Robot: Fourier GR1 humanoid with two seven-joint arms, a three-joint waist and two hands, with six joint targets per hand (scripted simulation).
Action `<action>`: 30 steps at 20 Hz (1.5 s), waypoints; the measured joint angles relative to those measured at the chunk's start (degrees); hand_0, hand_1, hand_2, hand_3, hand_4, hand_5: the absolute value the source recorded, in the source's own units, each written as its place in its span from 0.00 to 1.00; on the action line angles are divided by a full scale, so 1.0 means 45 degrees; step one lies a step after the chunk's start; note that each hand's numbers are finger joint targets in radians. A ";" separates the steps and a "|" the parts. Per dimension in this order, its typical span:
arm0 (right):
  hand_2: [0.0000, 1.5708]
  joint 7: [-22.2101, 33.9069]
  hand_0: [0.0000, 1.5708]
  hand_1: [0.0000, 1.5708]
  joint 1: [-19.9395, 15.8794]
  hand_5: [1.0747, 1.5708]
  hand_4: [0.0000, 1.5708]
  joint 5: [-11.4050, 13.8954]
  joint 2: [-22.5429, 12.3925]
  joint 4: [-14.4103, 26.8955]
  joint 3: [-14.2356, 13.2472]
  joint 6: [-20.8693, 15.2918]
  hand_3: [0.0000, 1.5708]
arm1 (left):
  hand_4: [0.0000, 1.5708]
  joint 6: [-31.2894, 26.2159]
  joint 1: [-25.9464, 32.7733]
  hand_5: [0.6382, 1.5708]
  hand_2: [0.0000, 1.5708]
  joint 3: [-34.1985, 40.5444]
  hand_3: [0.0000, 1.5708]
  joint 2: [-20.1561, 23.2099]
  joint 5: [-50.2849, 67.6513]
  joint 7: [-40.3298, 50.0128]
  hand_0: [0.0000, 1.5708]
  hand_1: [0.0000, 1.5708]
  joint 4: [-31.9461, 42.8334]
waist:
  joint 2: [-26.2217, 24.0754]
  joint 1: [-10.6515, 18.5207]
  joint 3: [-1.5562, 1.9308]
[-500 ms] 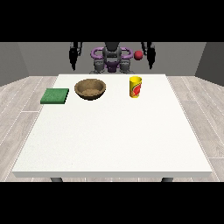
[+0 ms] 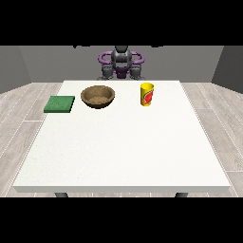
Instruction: Pick the cup and pour the ball into the bowl, then pick the bowl and place it on the pad
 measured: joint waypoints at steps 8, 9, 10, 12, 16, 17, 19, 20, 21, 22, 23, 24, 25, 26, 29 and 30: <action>0.00 0.2595 0.00 0.00 0.0131 0.96 0.48 -0.0717 -0.0205 -0.2799 -0.0322 -0.0369 0.00 | 0.38 0.1268 -0.0745 0.98 0.00 -0.0390 0.00 -0.0322 -0.0001 0.2689 0.00 0.00 -0.2228 | 0.0447 -0.0356 0.0026; 0.00 0.2711 0.00 0.00 -0.0059 0.96 0.48 -0.0741 -0.0214 -0.3035 -0.0362 -0.0432 0.00 | 0.38 0.1419 -0.0857 0.98 0.00 -0.0567 0.00 -0.0351 -0.0117 0.2524 0.00 0.00 -0.2261 | 0.0788 -0.0389 0.0028; 0.00 0.2608 0.00 0.00 -0.0251 0.95 0.47 -0.0760 -0.0243 -0.3115 -0.0459 -0.0436 0.00 | 0.39 0.1521 -0.1087 0.98 0.00 -0.0620 0.00 -0.0377 -0.0228 0.2360 0.00 0.00 -0.2223 | 0.1199 -0.0402 0.0027; 0.00 0.2214 0.00 0.00 -0.0563 0.95 0.46 -0.0785 -0.0183 -0.3169 -0.0476 -0.0380 0.00 | 0.38 0.1675 -0.1338 0.98 0.00 -0.0717 0.00 -0.0364 -0.0398 0.1458 0.00 0.00 -0.1851 | 0.2047 -0.0541 0.0027; 0.00 0.0794 0.00 0.00 -0.1222 0.94 0.45 -0.0722 -0.0040 -0.2702 -0.0606 -0.0210 0.00 | 0.35 0.1657 -0.2123 0.94 0.00 -0.0517 0.00 -0.0347 -0.0644 -0.0266 0.00 0.00 -0.0975 | 0.3958 -0.0593 0.0027; 0.00 0.0419 0.00 0.00 -0.1280 0.95 0.45 -0.0715 0.0008 -0.2554 -0.0598 -0.0122 0.00 | 0.36 0.1636 -0.2227 0.95 0.00 -0.0448 0.00 -0.0339 -0.0719 -0.0753 0.00 0.00 -0.0712 | 0.4365 -0.0605 0.0026; 0.00 -0.0173 0.00 0.00 -0.1594 0.94 0.44 -0.0768 -0.0005 -0.2271 -0.0795 -0.0035 0.00 | 0.35 0.1472 -0.2335 0.91 0.00 -0.0256 0.00 -0.0258 -0.0786 -0.1948 0.00 0.00 -0.0147 | 0.5242 -0.0580 0.0025; 0.00 -0.0470 0.00 0.00 -0.1642 0.95 0.44 -0.0902 -0.0061 -0.2053 -0.0975 0.0098 0.00 | 0.35 0.1378 -0.2247 0.92 0.00 -0.0252 0.00 -0.0237 -0.0847 -0.2449 0.00 0.00 0.0128 | 0.5487 -0.0549 0.0025; 0.00 -0.0733 0.00 0.00 -0.1667 0.96 0.44 -0.0930 -0.0054 -0.1998 -0.1052 0.0140 0.00 | 0.34 0.1165 -0.2117 0.91 0.00 -0.0117 0.00 -0.0134 -0.0787 -0.3156 0.00 0.00 0.0492 | 0.5786 -0.0542 0.0025; 0.00 -0.0975 0.00 0.00 -0.1671 0.95 0.44 -0.0955 -0.0039 -0.1980 -0.1035 0.0244 0.00 | 0.31 0.1049 -0.2164 0.91 0.00 0.0113 0.00 -0.0033 -0.0742 -0.3799 0.00 0.00 0.0951 | 0.6052 -0.0616 0.0025; 0.00 -0.1265 0.00 0.00 -0.1698 0.95 0.43 -0.1075 -0.0154 -0.1815 -0.1207 0.0433 0.00 | 0.26 0.1036 -0.2186 0.91 0.00 0.0227 0.00 -0.0028 -0.0769 -0.4287 0.00 0.00 0.1330 | 0.6293 -0.0684 0.0023; 0.00 -0.1463 0.00 0.00 -0.1714 0.96 0.43 -0.1030 -0.0120 -0.1818 -0.1201 0.0434 0.00 | 0.23 0.0922 -0.2221 0.91 0.00 0.0394 0.00 0.0020 -0.0731 -0.4920 0.00 0.00 0.1843 | 0.6530 -0.0754 0.0024; 0.00 -0.1574 0.00 0.00 -0.1786 0.96 0.43 -0.1196 -0.0271 -0.1660 -0.1416 0.0593 0.00 | 0.20 0.0790 -0.2333 0.90 0.00 0.0562 0.00 0.0165 -0.0697 -0.5183 0.00 0.00 0.2270 | 0.6599 -0.0793 0.0022; 0.00 -0.1636 0.00 0.00 -0.1830 0.97 0.43 -0.1308 -0.0373 -0.1543 -0.1553 0.0708 0.00 | 0.16 0.0603 -0.2502 0.90 0.00 0.0786 0.00 0.0337 -0.0582 -0.5429 0.00 0.00 0.2759 | 0.6642 -0.0830 0.0023; 0.00 -0.1716 0.00 0.00 -0.1985 0.98 0.42 -0.1686 -0.0616 -0.1267 -0.1904 0.1006 0.00 | 0.00 0.0431 -0.2877 0.87 0.00 0.1099 0.00 0.0418 -0.0577 -0.6394 0.00 0.00 0.4296 | 0.6754 -0.1011 0.0022; 0.00 -0.2031 0.00 0.00 -0.1908 0.97 0.42 -0.1707 -0.0645 -0.0925 -0.2005 0.1160 0.00 | 0.00 0.0319 -0.2919 0.86 0.00 0.1126 0.00 0.0445 -0.0574 -0.6639 0.00 0.00 0.4673 | 0.6712 -0.0959 0.0021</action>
